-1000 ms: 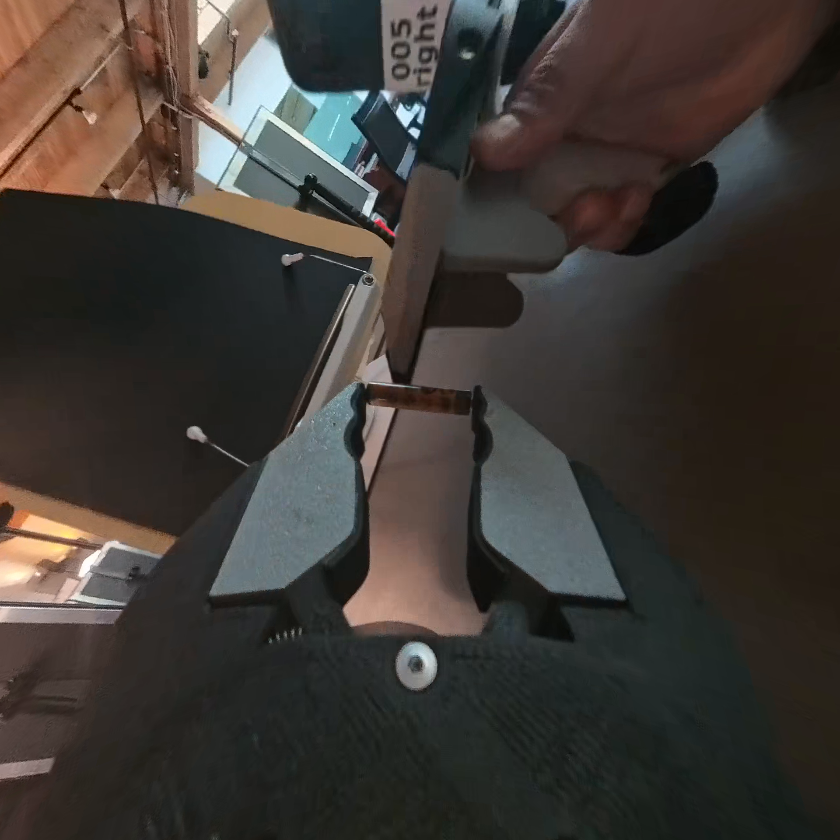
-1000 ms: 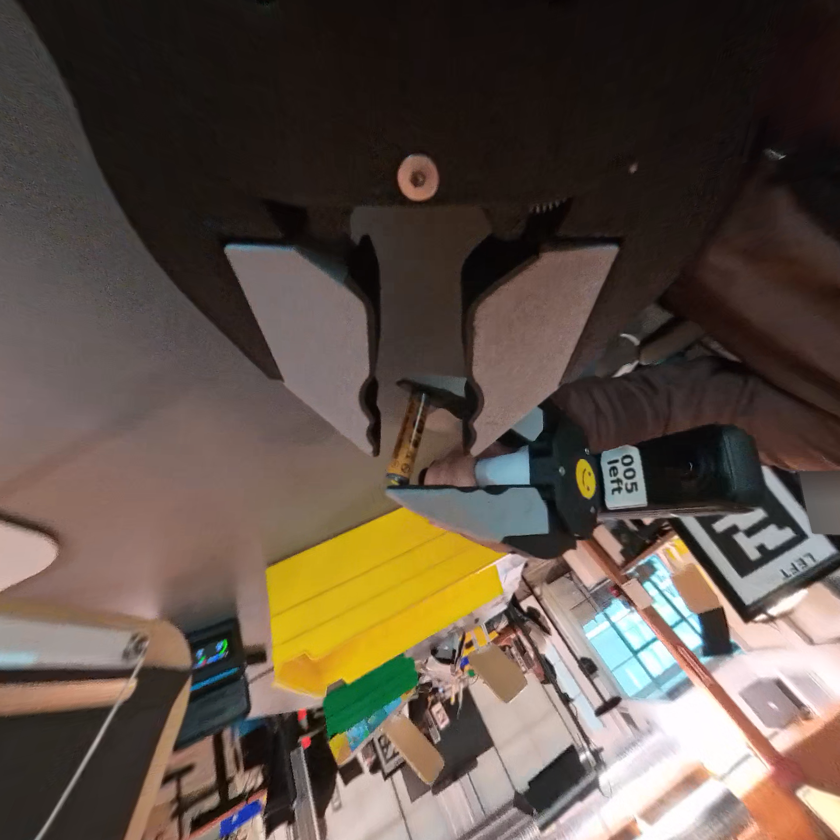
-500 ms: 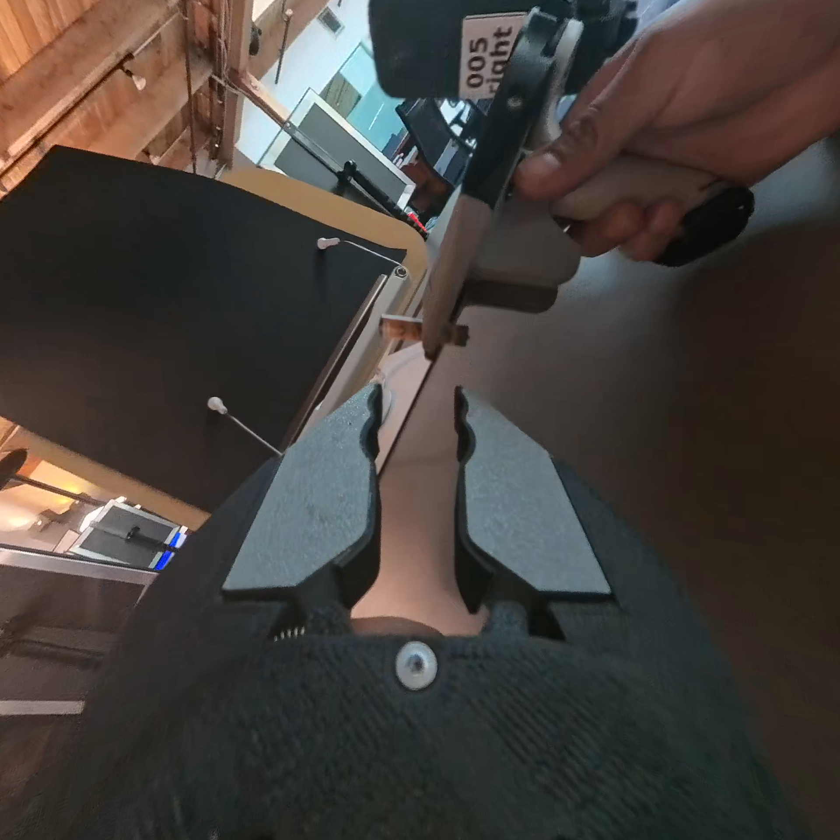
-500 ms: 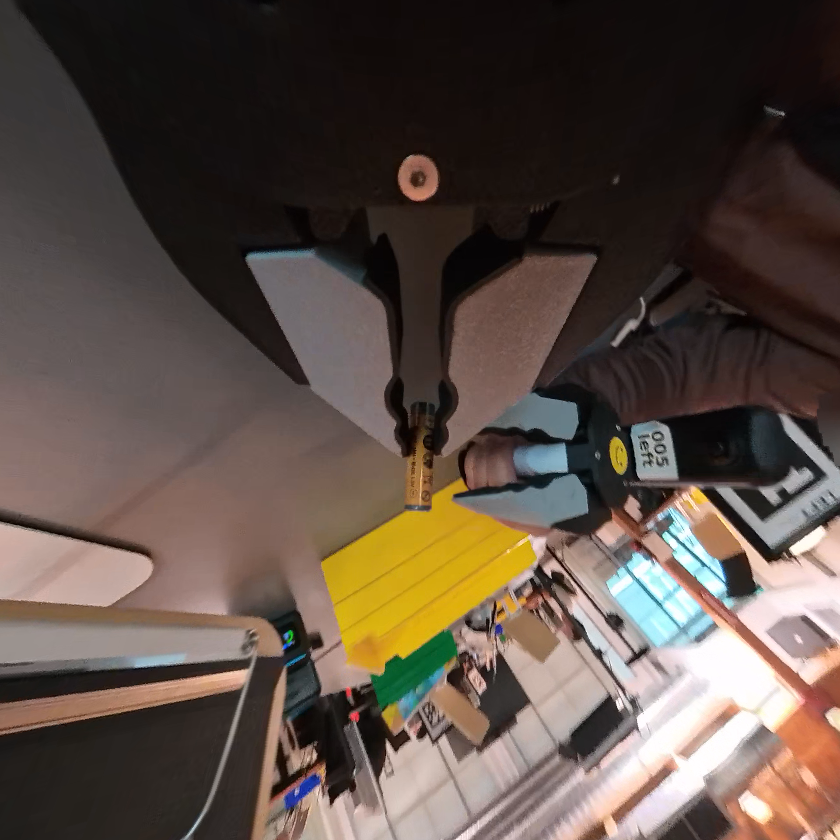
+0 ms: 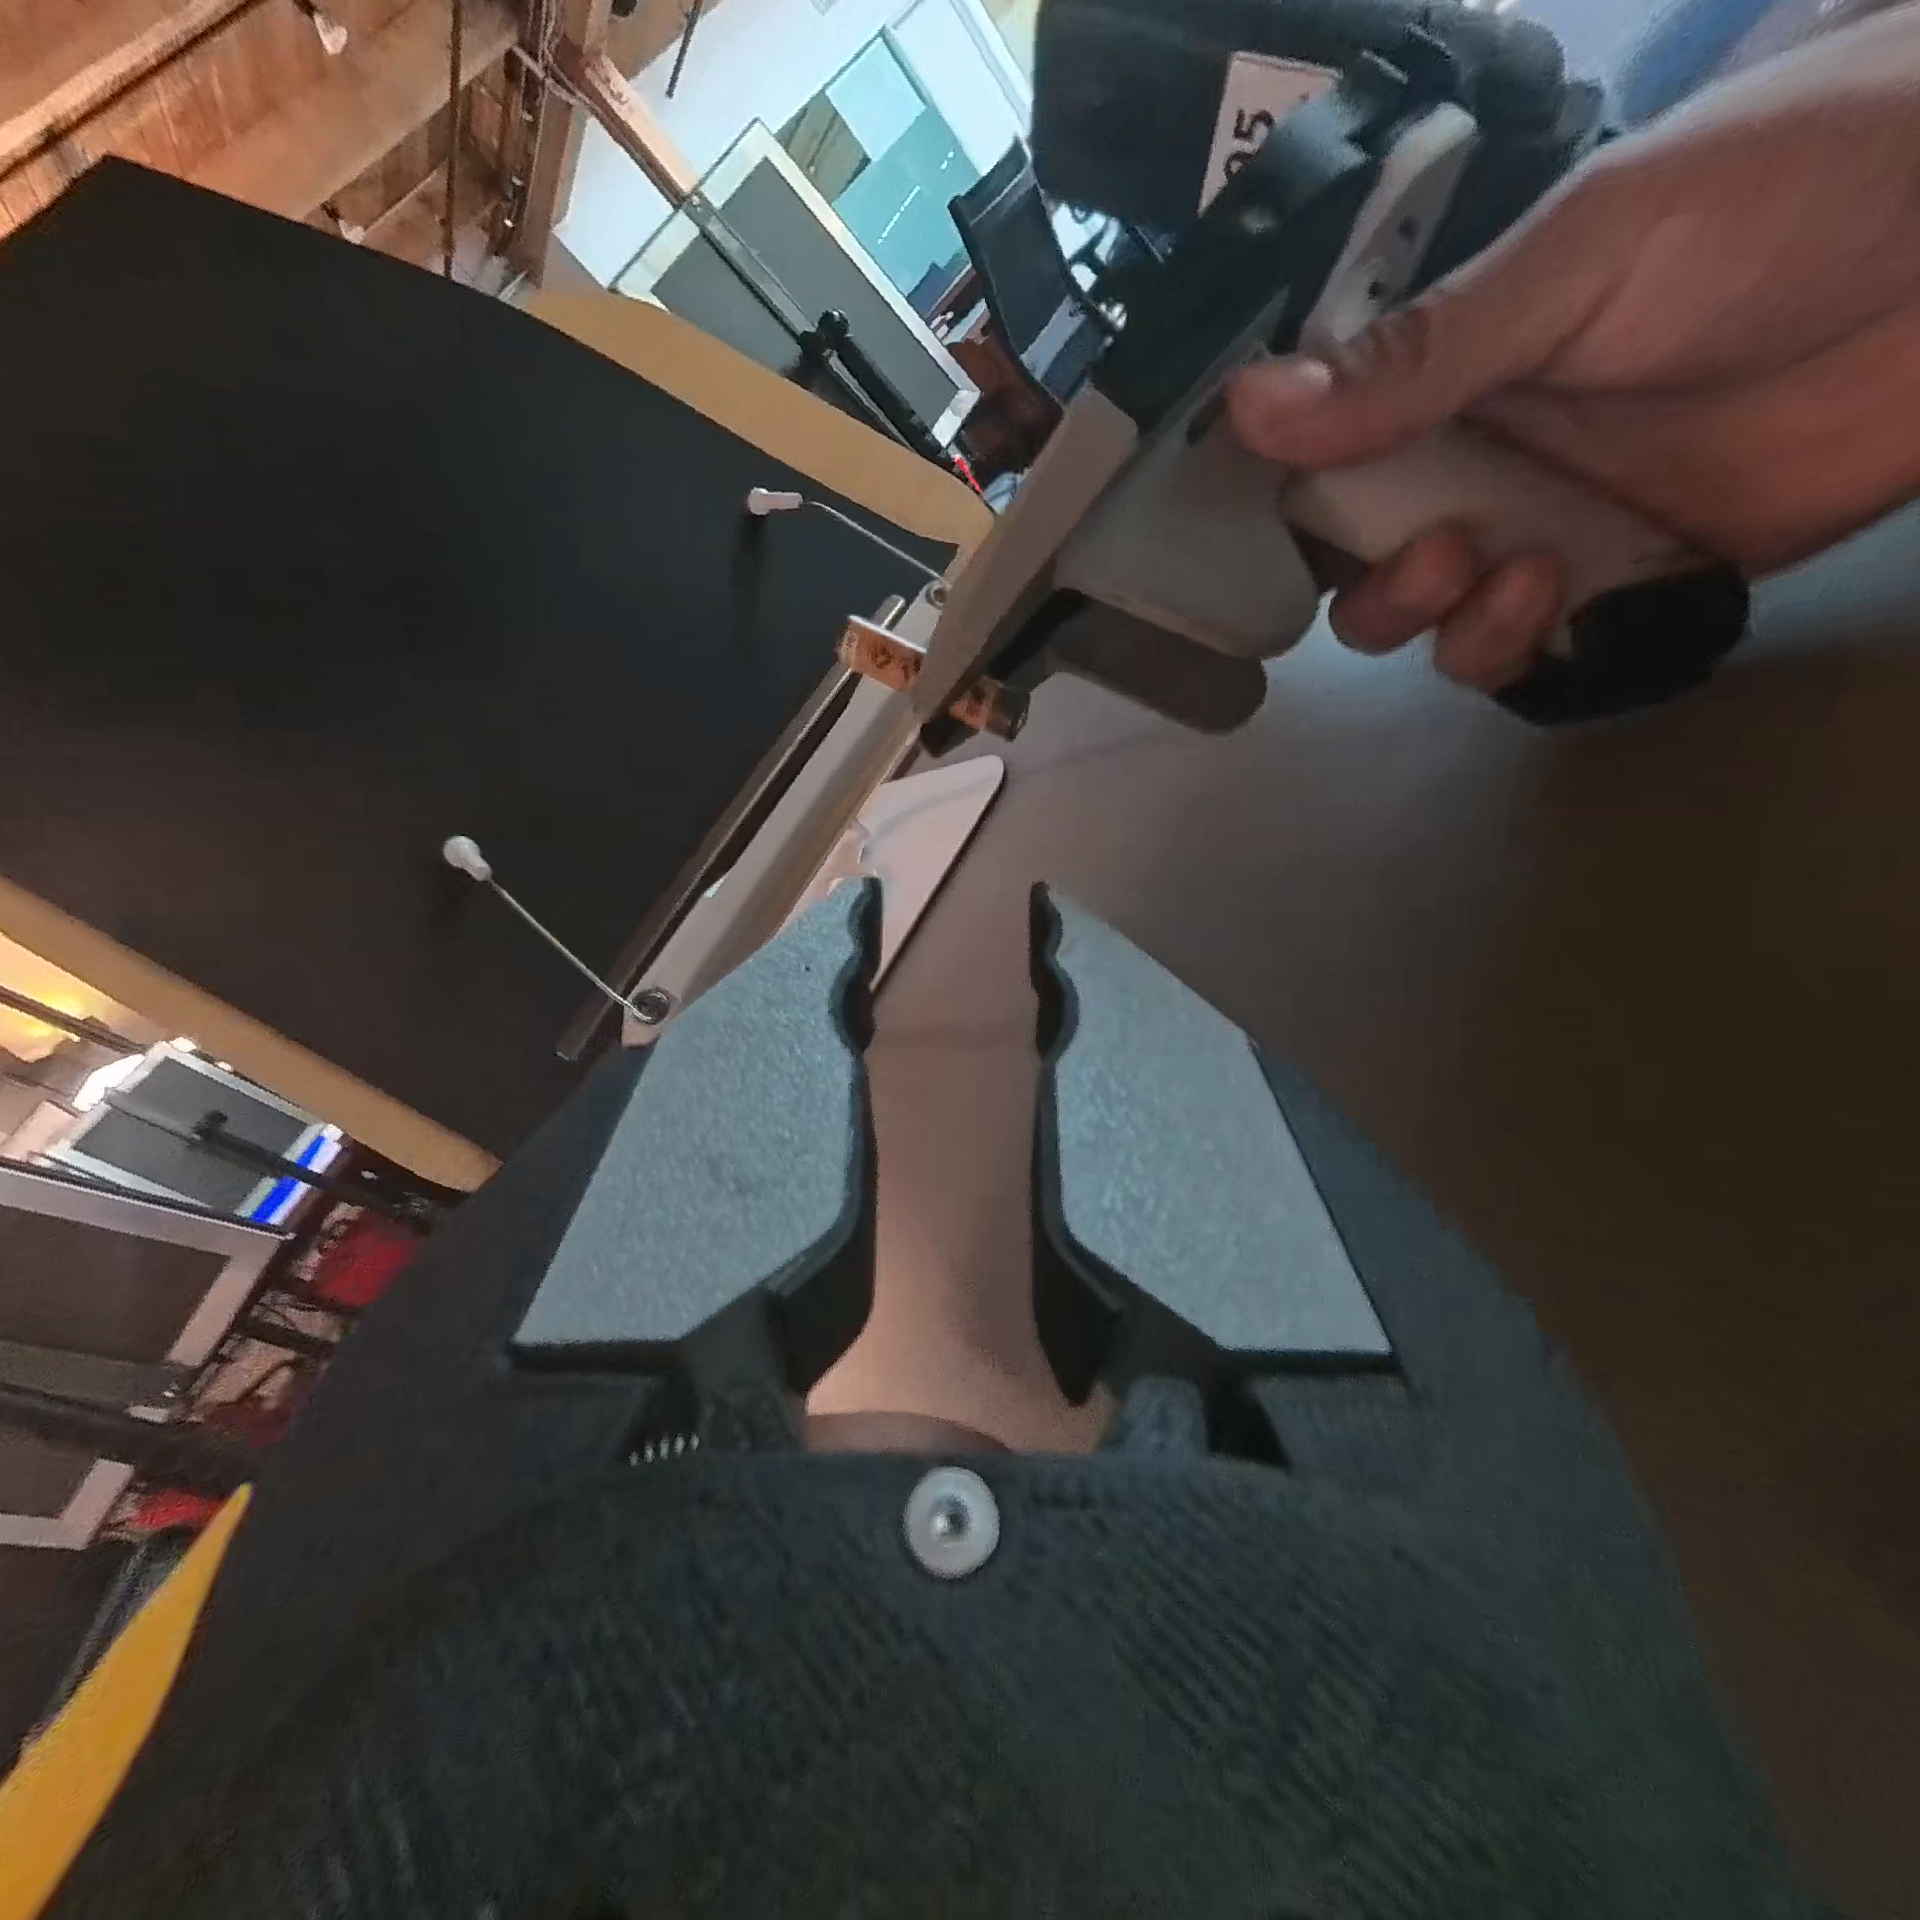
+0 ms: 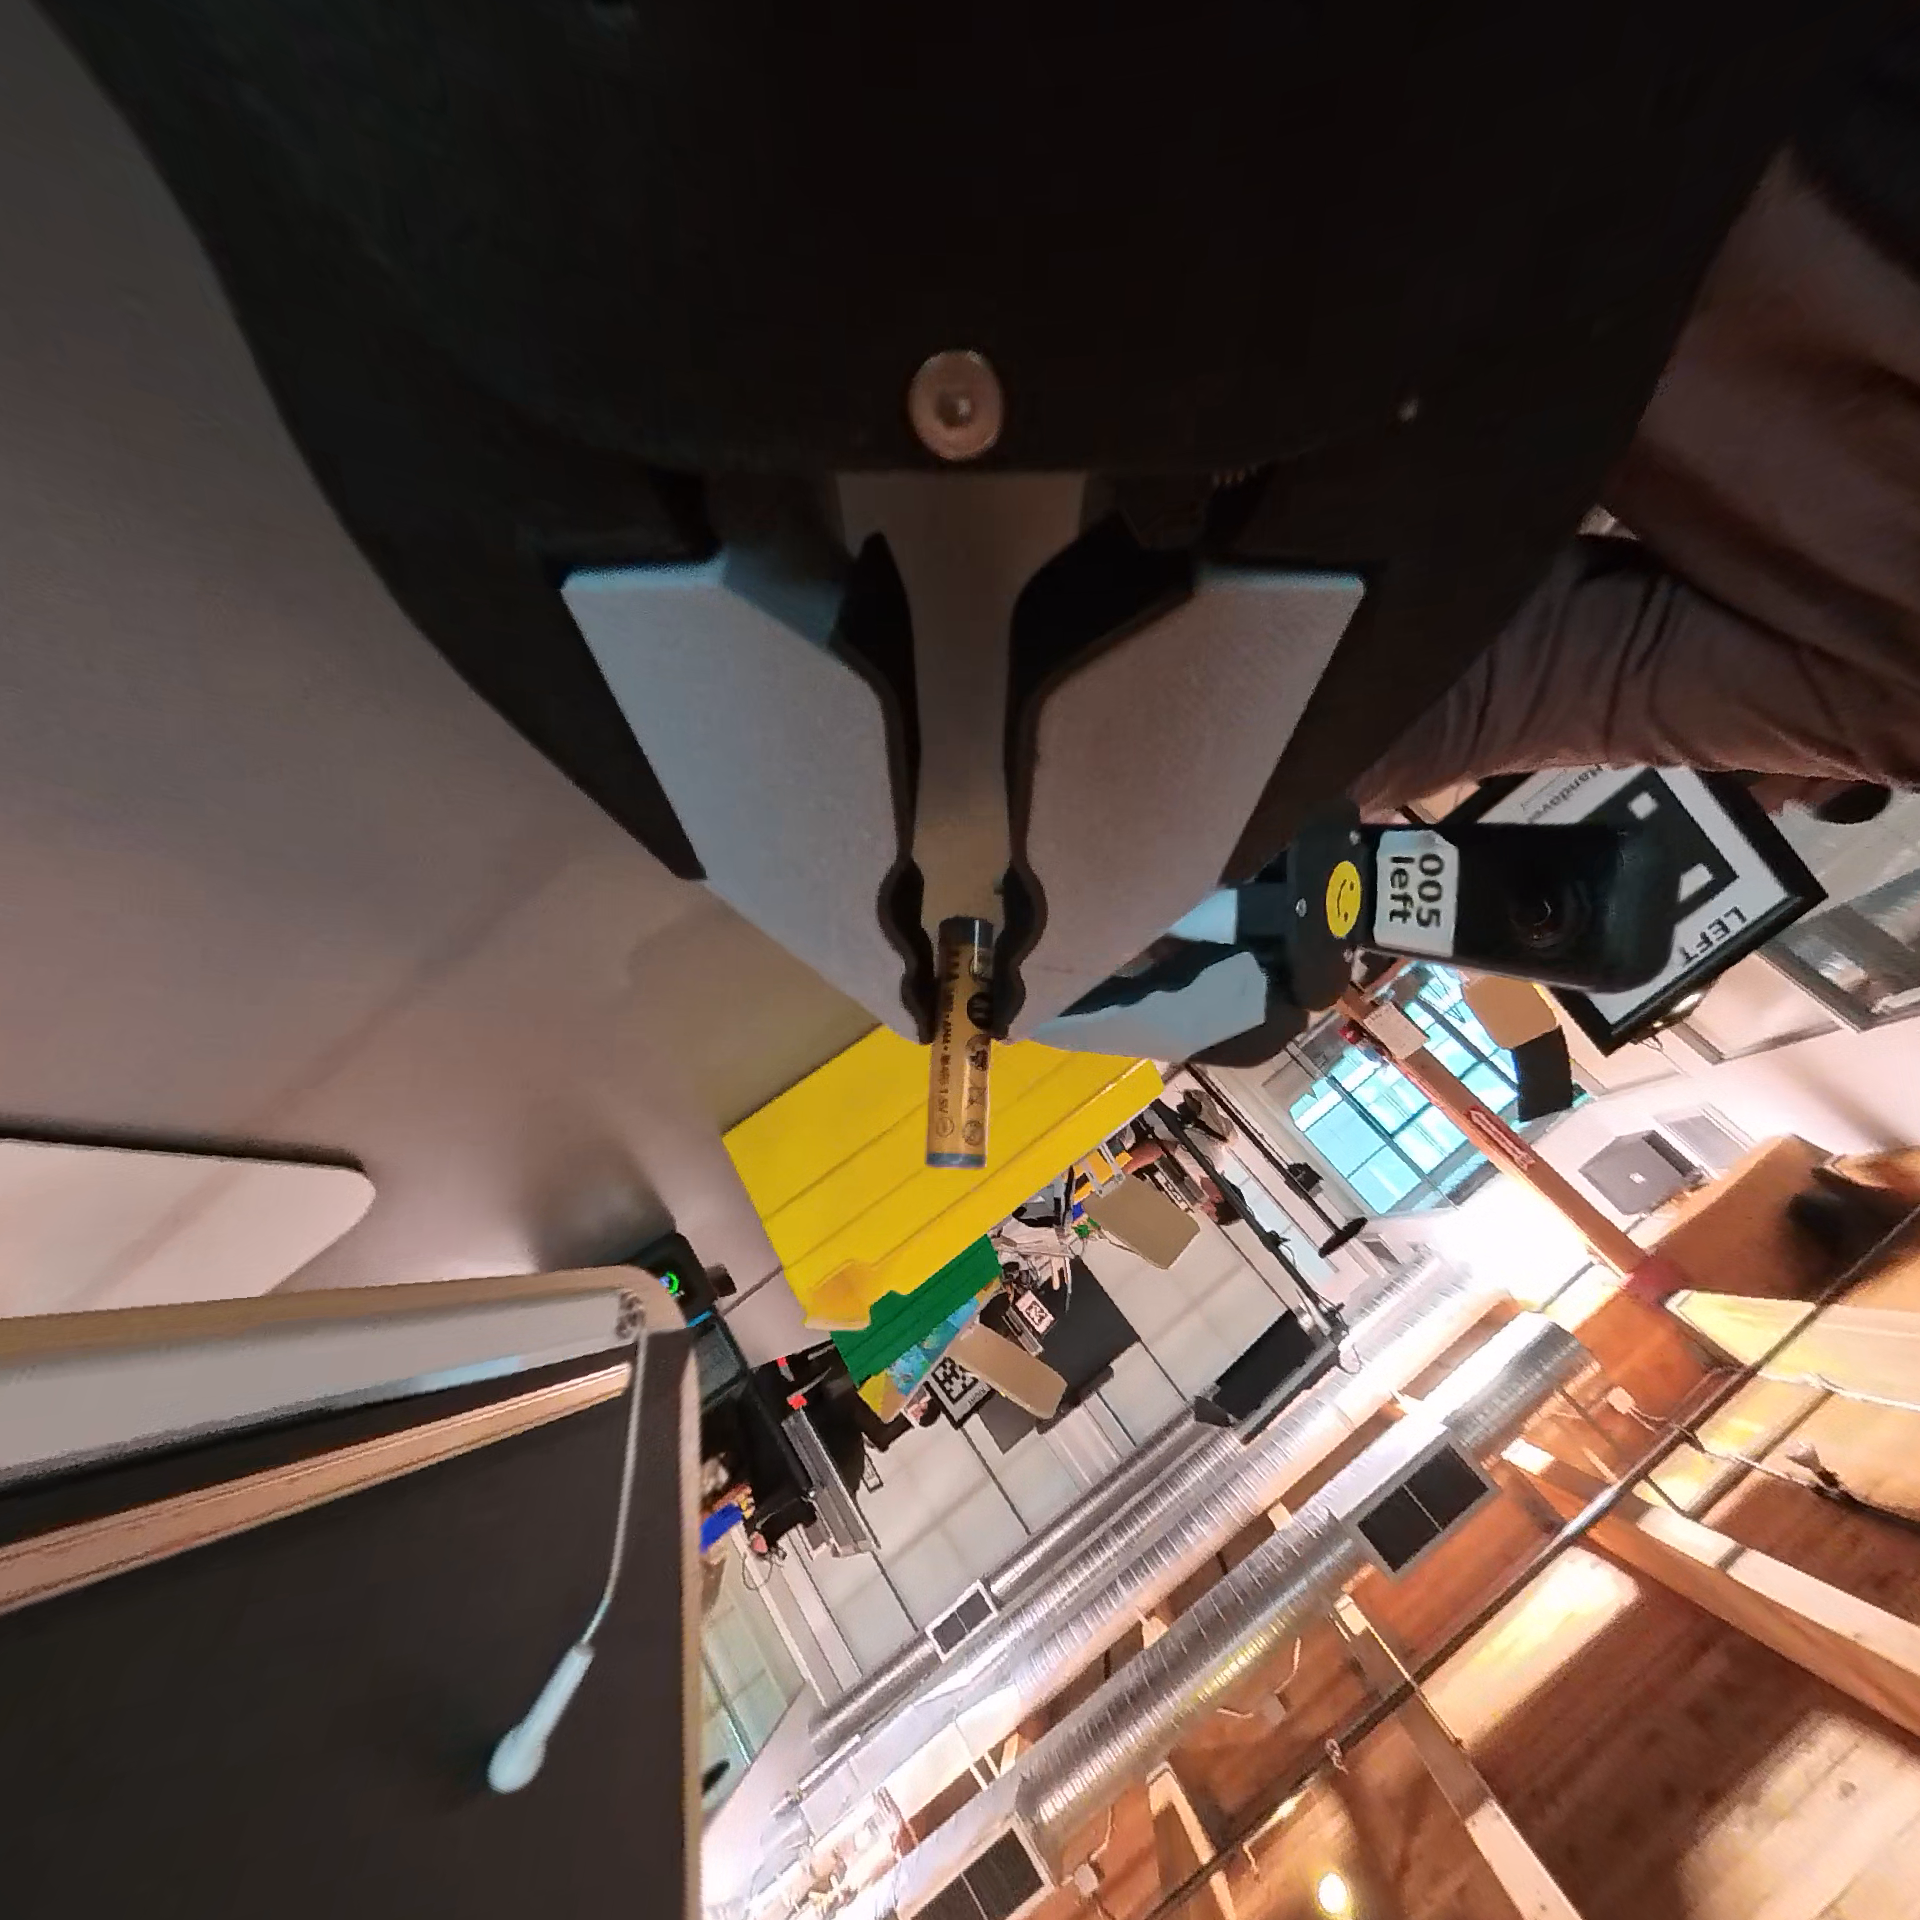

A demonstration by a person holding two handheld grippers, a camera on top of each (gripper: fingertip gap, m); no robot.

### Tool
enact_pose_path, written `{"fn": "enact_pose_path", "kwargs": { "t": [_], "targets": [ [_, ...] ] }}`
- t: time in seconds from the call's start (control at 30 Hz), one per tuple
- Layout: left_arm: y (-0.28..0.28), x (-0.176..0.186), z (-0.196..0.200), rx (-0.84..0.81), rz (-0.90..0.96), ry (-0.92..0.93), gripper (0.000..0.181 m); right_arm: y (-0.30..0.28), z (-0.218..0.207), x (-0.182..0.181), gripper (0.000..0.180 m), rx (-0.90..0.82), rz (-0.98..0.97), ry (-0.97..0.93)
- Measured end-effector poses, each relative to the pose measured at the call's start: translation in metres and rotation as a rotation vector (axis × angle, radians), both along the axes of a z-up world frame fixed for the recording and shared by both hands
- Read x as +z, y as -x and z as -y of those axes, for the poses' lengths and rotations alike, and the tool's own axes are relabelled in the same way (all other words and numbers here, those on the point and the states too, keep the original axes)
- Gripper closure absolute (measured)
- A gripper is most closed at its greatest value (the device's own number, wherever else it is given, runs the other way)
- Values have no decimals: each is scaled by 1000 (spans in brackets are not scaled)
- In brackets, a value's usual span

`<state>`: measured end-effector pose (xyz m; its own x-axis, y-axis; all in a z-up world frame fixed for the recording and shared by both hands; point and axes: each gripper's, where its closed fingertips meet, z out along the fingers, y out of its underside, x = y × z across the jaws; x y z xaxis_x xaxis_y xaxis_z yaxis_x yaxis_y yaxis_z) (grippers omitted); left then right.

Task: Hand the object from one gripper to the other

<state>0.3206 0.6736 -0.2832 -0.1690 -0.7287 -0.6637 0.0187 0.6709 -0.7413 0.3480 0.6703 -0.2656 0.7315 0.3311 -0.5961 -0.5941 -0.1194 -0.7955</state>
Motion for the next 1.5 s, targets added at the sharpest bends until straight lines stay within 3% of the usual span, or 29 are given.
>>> {"fn": "enact_pose_path", "kwargs": {
  "t": [0.03,0.33,0.57,0.73,0.93,1.13,1.17,1.23,1.3,1.33,1.4,1.5],
  "targets": [
    [-1,1,0,4,2,20,156,3,-2,2,173,-3,-11,-14],
    [2,24,5,-6,88,203,154,23,-12,22,172,-85,-194,-163],
    [6,36,3,16,152,216,162,38,-18,28,172,-103,-158,-187],
    [7,35,-1,37,139,192,173,37,-17,30,173,-107,-212,-208],
    [9,37,-6,-3,86,232,174,39,-17,31,173,-95,-166,-190],
    [12,39,-34,-56,-17,495,174,13,3,44,180,-95,-198,-228],
    [11,34,-35,-80,-80,564,174,11,4,43,180,-91,-164,-194],
    [10,23,-34,-136,-206,703,174,14,5,39,159,-78,-1,-100],
    [10,12,-31,-177,-320,818,174,13,4,22,125,-113,284,73],
    [11,7,-29,-193,-369,853,174,12,5,13,119,-139,463,146],
    [12,-5,-28,-197,-465,896,174,10,9,1,117,-207,780,239],
    [17,-24,-20,-228,-611,918,174,21,8,-2,125,-298,1115,223]
  ]
}}
